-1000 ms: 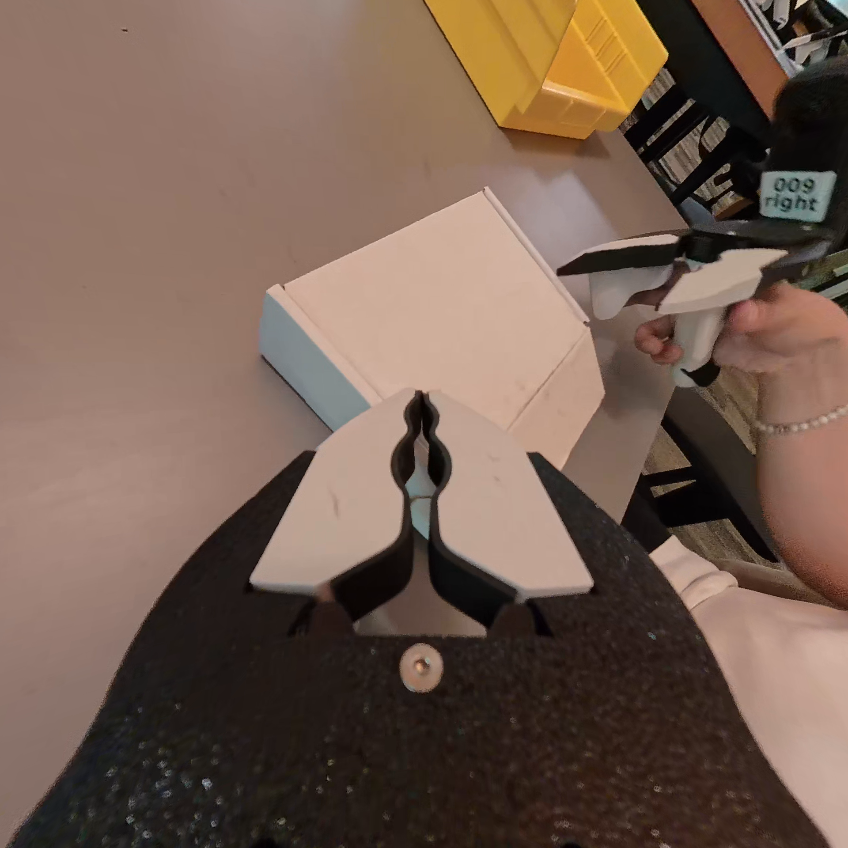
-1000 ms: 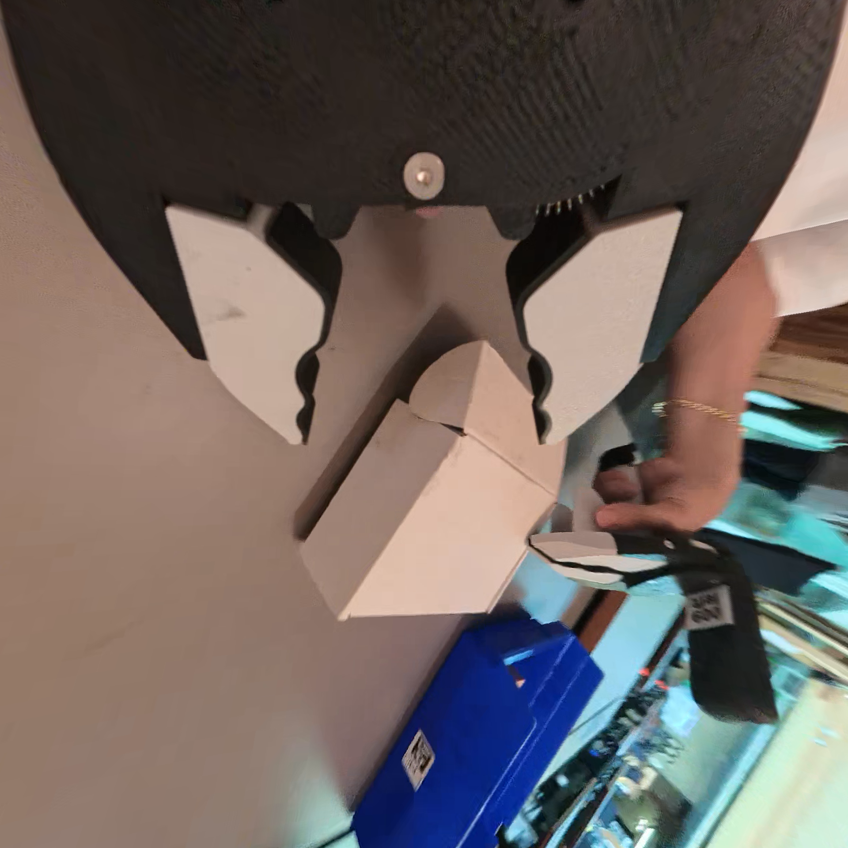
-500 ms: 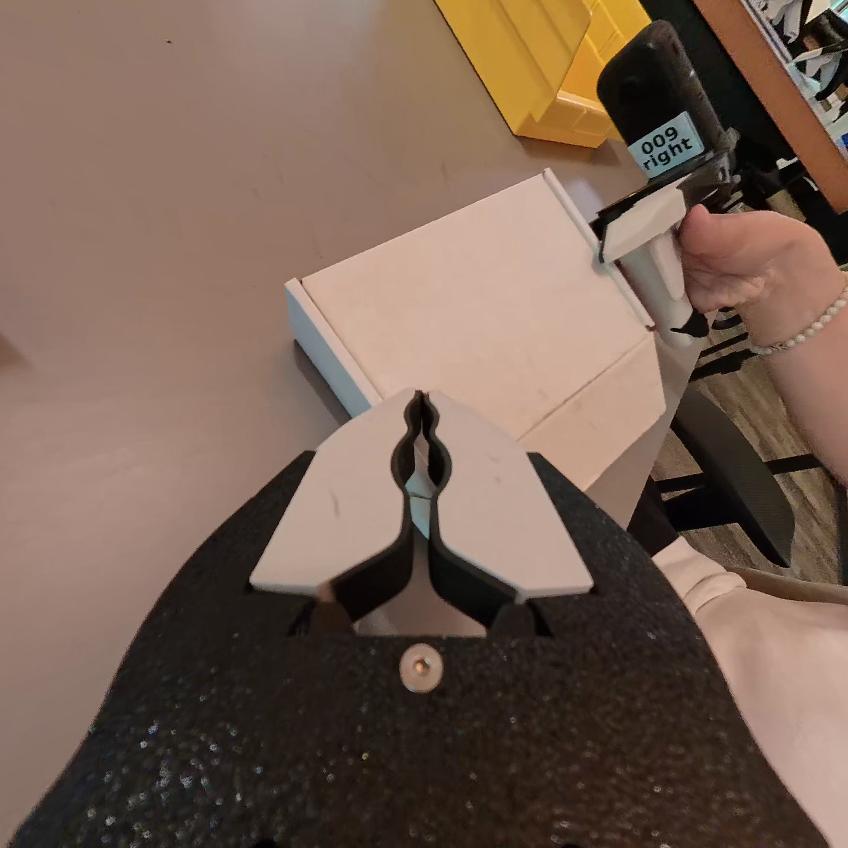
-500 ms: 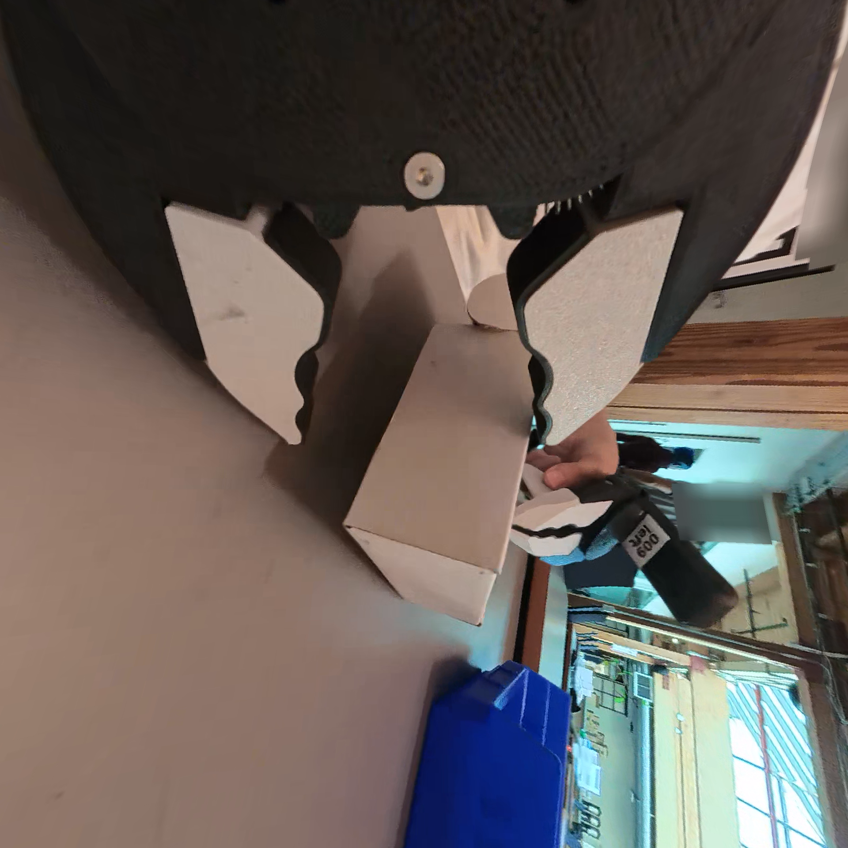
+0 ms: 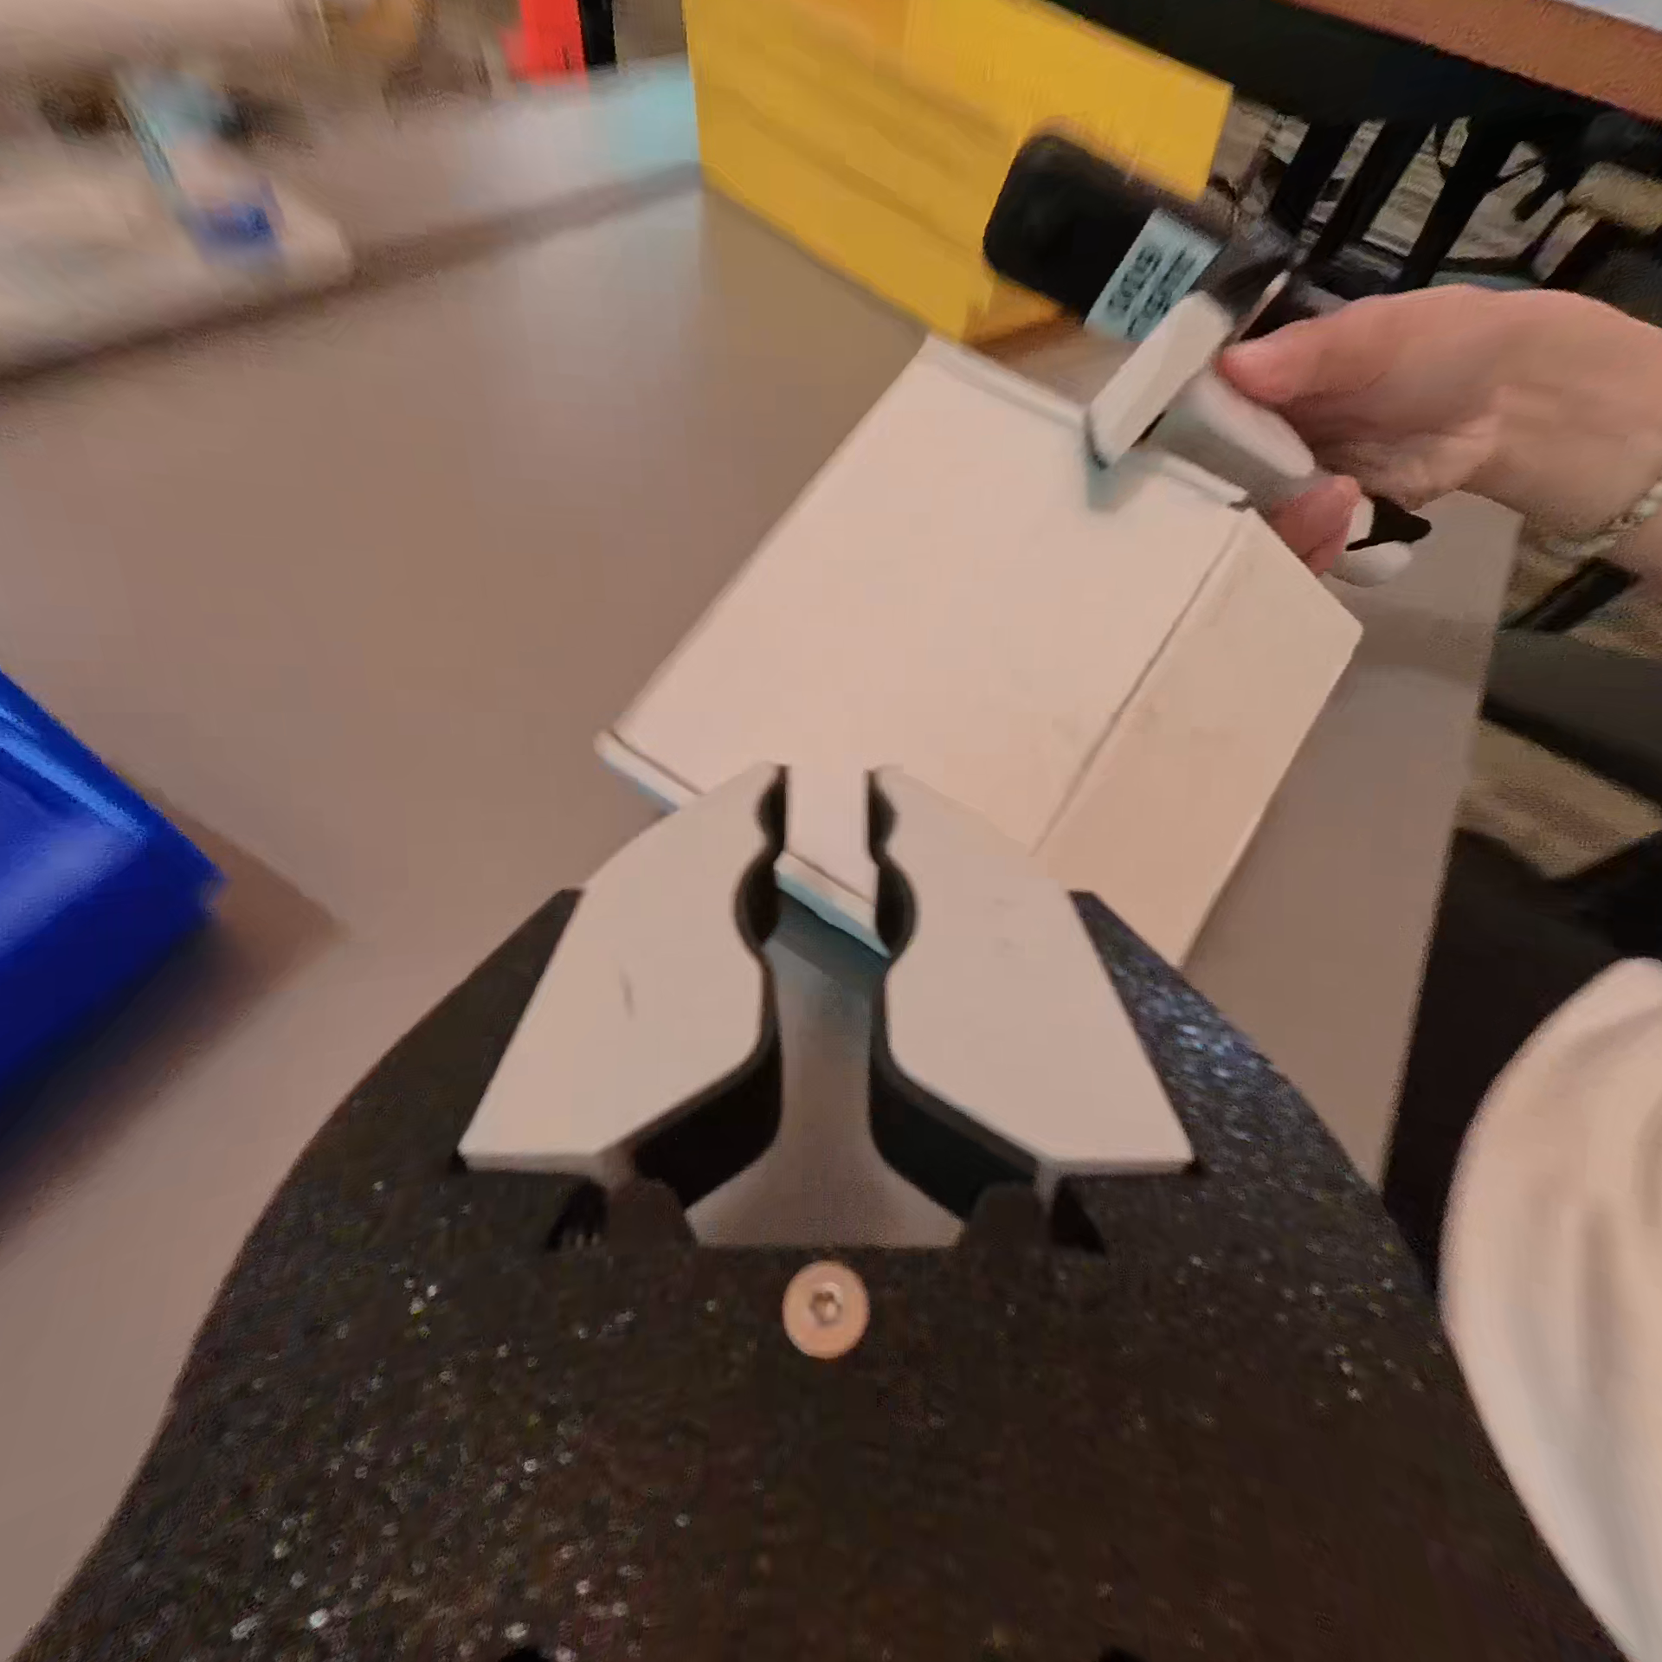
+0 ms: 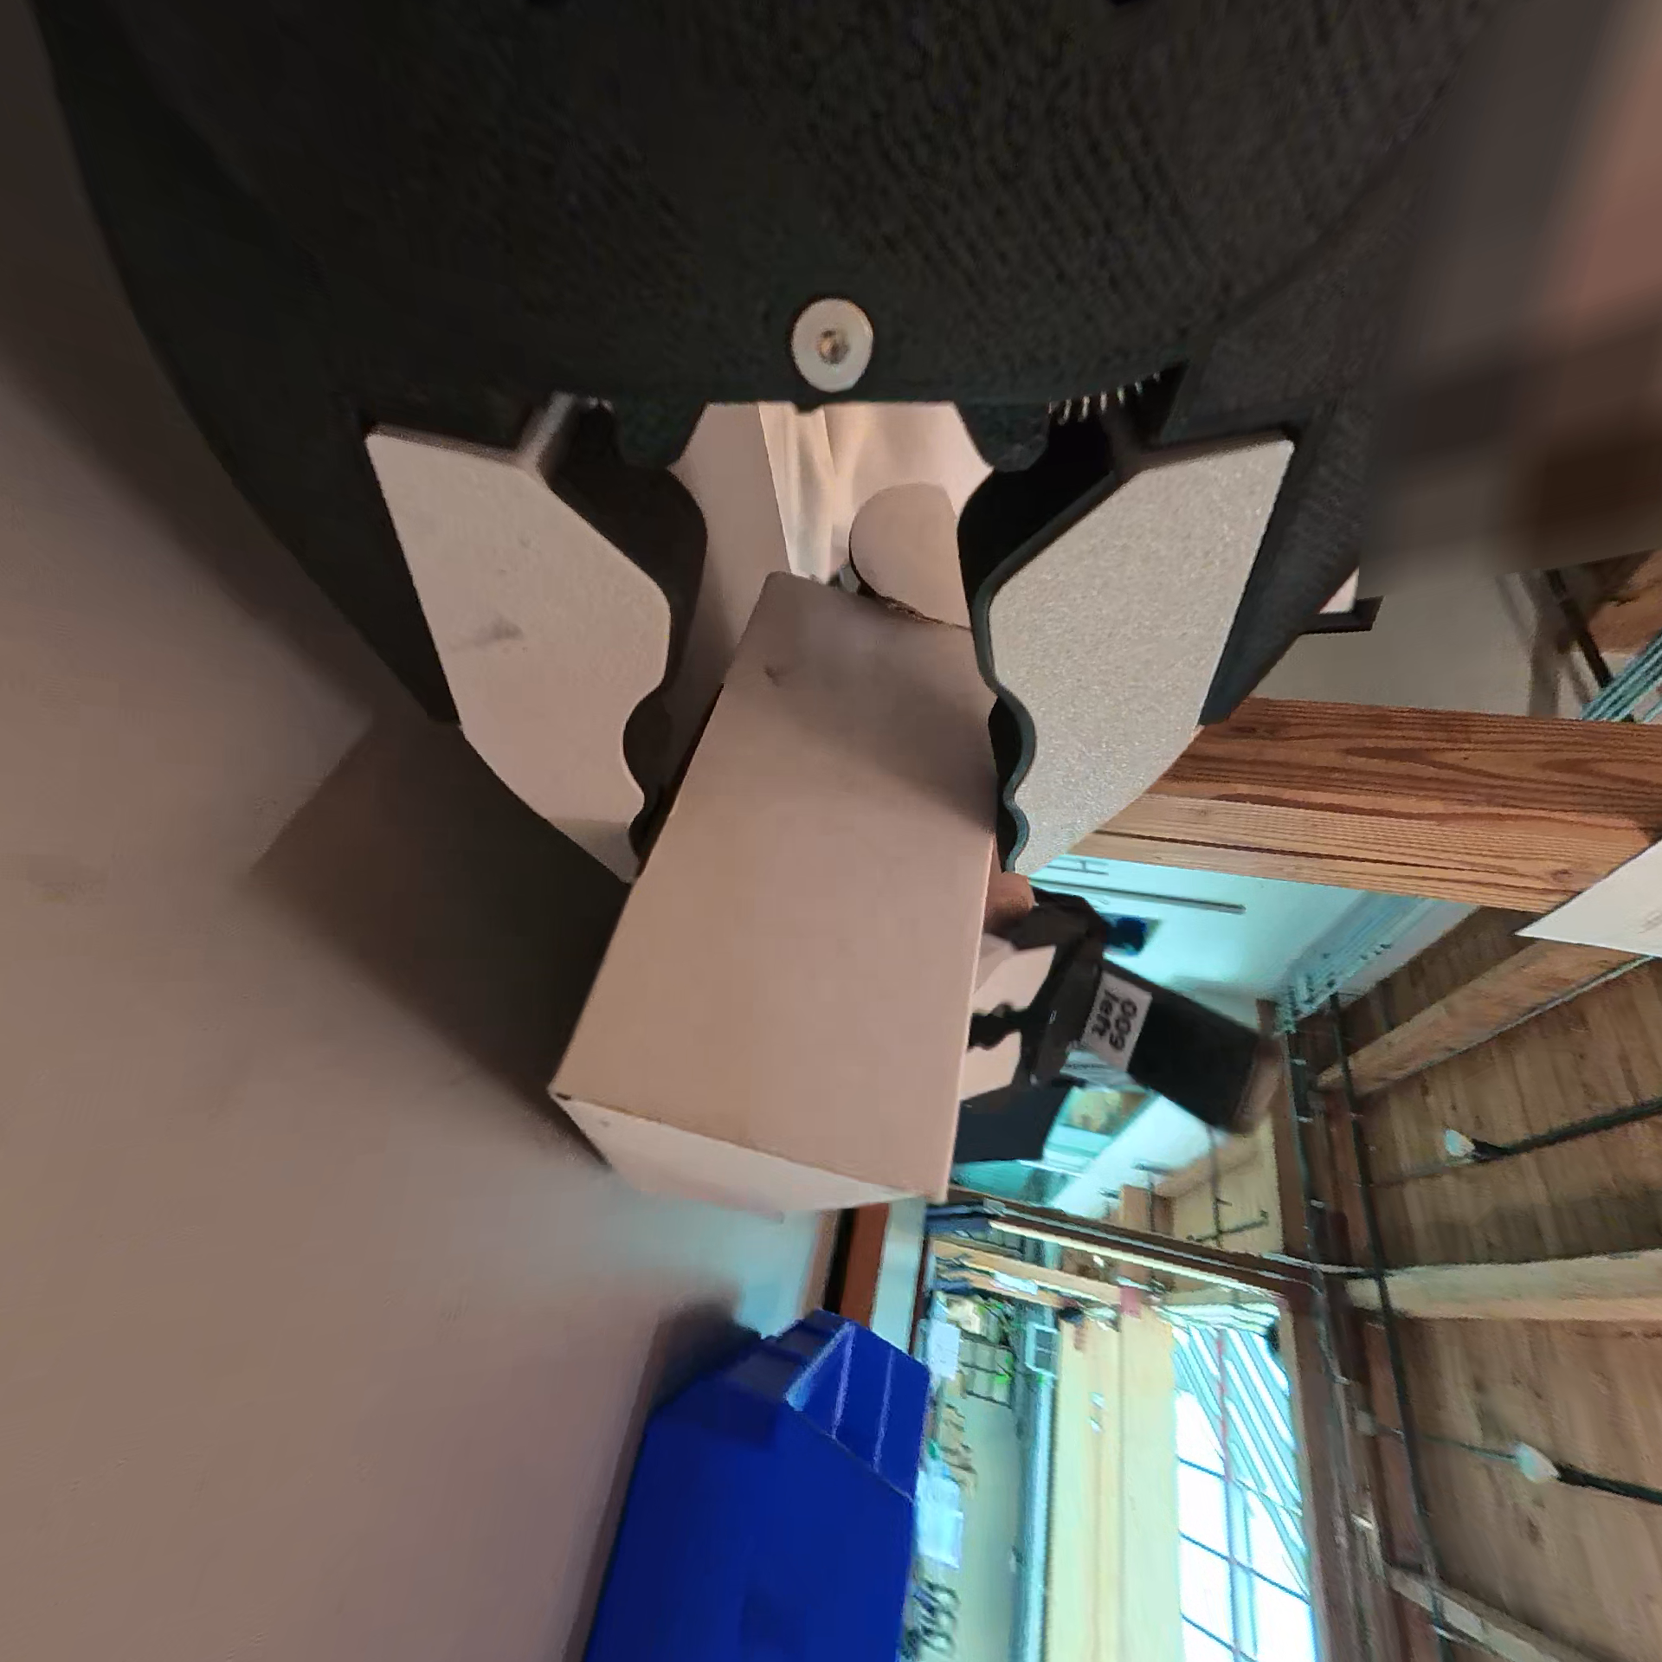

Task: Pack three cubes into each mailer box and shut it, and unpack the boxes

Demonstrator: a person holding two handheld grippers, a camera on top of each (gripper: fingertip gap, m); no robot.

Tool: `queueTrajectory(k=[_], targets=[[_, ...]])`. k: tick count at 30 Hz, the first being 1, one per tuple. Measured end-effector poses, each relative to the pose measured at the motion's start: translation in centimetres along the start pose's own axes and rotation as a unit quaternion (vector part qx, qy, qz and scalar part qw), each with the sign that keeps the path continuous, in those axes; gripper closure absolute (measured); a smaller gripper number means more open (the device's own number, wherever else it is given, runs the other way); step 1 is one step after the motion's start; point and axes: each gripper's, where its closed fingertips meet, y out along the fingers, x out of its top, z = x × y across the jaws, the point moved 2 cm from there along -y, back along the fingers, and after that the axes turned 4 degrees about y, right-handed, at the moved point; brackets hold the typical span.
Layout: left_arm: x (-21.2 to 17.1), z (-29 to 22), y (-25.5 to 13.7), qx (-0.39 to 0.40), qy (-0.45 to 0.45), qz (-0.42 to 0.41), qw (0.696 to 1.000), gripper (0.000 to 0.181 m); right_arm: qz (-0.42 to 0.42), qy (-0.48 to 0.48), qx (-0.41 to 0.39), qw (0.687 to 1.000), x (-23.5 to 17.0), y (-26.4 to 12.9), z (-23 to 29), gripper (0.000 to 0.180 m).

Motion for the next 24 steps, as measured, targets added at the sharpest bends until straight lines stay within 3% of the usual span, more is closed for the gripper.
queueTrajectory(k=[3,6,8,11,14,20,21,23,24], targets=[[3.1,-0.5,-2.4,0.059,0.185,-0.093,0.977,0.145,-0.011,0.024,0.063,0.998,0.3,-0.9,0.4,0.11],[3.6,-2.1,-3.7,0.108,0.353,-0.14,0.919,0.118,-0.02,0.034,0.084,0.996,0.4,-2.0,0.4,0.111],[2.6,-3.3,-3.5,0.144,0.453,-0.131,0.87,0.099,-0.019,0.034,0.093,0.995,0.2,-2.4,0.6,0.111],[0.3,-4.4,-2.3,0.182,0.58,-0.064,0.792,0.086,-0.019,0.037,0.126,0.991,0.1,-2.7,1.6,0.11],[0.3,-5.2,-1.5,0.219,0.661,-0.07,0.714,0.082,-0.012,0.04,0.153,0.987,-0.1,-2.5,2.6,0.11],[1.5,-6.9,0.4,0.216,0.742,-0.094,0.627,0.075,0.022,0.045,0.193,0.98,-1.4,-1.3,4.4,0.11],[1.6,-7.3,0.7,0.212,0.754,-0.097,0.614,0.079,0.027,0.044,0.194,0.98,-1.6,-1.1,4.6,0.11],[1.7,-8.0,1.1,0.201,0.778,-0.103,0.586,0.103,0.034,0.039,0.186,0.981,-1.9,-0.8,4.5,0.11],[1.8,-8.2,1.4,0.197,0.781,-0.1,0.584,0.104,0.026,0.039,0.19,0.981,-1.7,-1.0,4.6,0.11]])
